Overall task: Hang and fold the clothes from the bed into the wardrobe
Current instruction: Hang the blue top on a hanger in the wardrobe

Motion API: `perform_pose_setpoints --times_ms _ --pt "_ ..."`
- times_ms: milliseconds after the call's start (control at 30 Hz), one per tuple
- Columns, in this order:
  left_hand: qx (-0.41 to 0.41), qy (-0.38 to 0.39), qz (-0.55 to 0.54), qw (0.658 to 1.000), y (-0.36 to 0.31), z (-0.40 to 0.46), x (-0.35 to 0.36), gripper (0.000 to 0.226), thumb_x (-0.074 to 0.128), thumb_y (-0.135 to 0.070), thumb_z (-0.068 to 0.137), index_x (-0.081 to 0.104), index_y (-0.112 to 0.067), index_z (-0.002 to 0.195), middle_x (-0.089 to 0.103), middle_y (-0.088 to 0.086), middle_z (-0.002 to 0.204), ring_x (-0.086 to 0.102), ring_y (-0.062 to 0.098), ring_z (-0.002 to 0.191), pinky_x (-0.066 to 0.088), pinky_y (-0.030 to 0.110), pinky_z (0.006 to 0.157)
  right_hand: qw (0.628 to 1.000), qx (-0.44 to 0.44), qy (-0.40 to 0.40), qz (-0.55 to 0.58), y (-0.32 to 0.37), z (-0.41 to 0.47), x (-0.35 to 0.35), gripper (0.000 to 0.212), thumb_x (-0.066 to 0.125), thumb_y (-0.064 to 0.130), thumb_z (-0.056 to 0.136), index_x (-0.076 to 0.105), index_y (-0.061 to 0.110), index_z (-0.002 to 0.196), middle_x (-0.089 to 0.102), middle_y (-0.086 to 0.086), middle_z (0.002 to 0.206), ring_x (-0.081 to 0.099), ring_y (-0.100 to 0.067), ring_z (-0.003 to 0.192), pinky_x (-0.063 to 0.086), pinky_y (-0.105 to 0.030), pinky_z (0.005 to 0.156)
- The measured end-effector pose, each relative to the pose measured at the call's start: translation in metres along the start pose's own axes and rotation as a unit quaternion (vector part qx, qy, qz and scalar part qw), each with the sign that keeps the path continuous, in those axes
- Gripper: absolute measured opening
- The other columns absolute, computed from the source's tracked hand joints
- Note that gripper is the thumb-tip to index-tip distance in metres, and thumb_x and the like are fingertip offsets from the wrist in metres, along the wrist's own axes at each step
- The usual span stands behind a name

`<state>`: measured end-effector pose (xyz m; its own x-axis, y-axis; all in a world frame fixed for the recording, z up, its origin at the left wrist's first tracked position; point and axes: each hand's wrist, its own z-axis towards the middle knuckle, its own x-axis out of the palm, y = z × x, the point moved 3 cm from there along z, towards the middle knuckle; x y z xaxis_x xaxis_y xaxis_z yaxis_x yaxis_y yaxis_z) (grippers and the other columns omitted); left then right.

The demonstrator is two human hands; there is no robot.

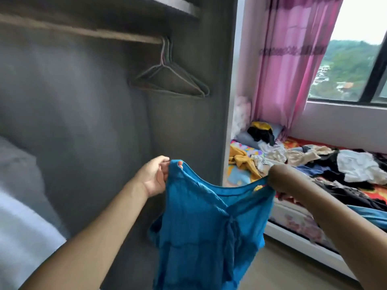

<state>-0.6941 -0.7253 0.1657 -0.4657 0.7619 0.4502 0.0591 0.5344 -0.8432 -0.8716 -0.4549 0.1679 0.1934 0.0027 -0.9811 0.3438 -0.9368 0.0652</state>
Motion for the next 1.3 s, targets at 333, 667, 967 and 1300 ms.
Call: perform_pose_setpoints --times_ms 333,667,967,1300 --pt "0.106 -0.001 0.004 0.994 -0.094 0.028 -0.017 0.024 0.043 -0.013 0.099 0.057 -0.003 0.116 0.073 0.01 0.085 0.072 0.02 0.073 0.059 0.031 0.058 0.983 -0.168 0.067 0.038 0.157 0.088 -0.06 0.028 0.043 0.007 0.095 0.064 0.001 0.113 0.073 -0.007 0.082 0.068 -0.013 0.056 0.054 -0.021 0.051" --pt "0.149 -0.06 0.042 0.986 -0.159 0.106 -0.025 0.02 0.039 0.001 0.097 0.058 0.0 0.107 0.074 0.014 0.084 0.073 0.021 0.073 0.059 0.029 0.057 0.885 -0.32 -0.32 0.113 0.247 0.217 -0.199 0.03 0.049 0.006 0.087 0.065 0.012 0.112 0.058 -0.018 0.119 0.059 -0.037 0.105 0.051 -0.038 0.083" --pt "0.169 -0.137 -0.002 0.976 -0.175 0.117 -0.072 0.03 0.045 0.002 0.094 0.074 0.001 0.085 0.073 0.017 0.091 0.073 0.022 0.076 0.058 0.029 0.06 0.872 -0.312 -0.377 -0.003 0.319 0.302 -0.236 0.048 0.048 0.01 0.093 0.04 0.015 0.14 0.06 -0.02 0.117 0.06 -0.037 0.106 0.048 -0.042 0.081" --pt "0.177 -0.189 -0.037 0.965 -0.183 0.115 -0.106 0.017 0.051 -0.009 0.095 0.064 0.002 0.099 0.074 0.01 0.08 0.071 0.016 0.063 0.056 0.025 0.053 0.784 -0.391 -0.421 0.236 0.321 0.29 -0.194 0.018 0.038 0.019 0.099 0.046 0.005 0.108 0.062 -0.028 0.085 0.06 -0.046 0.076 0.035 -0.04 0.06"
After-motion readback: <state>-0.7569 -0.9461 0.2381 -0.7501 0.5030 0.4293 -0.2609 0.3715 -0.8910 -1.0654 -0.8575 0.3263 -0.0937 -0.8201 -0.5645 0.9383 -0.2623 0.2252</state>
